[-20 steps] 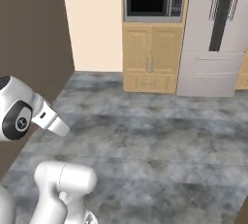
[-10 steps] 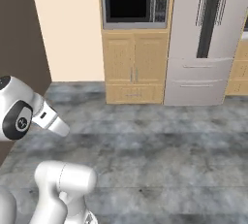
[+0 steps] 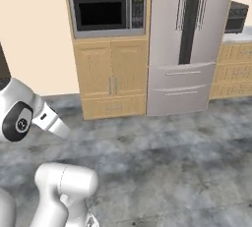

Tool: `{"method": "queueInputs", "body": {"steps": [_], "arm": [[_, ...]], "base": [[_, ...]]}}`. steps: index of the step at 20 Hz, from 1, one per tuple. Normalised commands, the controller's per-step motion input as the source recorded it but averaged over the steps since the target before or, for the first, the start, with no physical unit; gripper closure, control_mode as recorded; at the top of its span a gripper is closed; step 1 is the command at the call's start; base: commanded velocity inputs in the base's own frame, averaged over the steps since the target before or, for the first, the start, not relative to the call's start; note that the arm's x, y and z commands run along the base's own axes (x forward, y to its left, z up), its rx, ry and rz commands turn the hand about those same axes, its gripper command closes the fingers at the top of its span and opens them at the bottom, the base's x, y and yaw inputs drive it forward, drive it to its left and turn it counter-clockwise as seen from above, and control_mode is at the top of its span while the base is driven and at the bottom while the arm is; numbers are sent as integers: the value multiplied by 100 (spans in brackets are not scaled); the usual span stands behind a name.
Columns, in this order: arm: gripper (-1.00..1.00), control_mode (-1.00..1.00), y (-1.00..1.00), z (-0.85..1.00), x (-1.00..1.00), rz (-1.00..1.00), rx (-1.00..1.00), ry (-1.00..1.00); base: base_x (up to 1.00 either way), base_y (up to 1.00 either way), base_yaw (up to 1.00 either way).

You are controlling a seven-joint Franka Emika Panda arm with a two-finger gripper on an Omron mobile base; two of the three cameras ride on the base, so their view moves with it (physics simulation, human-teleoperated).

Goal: Take the smaller bowl and place it next to the appetizer plate on the dining counter , and place the larger bowl next to the plate with cooked food.

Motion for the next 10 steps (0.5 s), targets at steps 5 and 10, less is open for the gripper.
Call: {"method": "queueInputs", "body": {"steps": [5,10], "arm": [[-100,100,0,0,0,0,0,0],[-100,100,0,0,0,0,0,0]], "base": [[42,-50,-34],[27,-58,-53]]}}
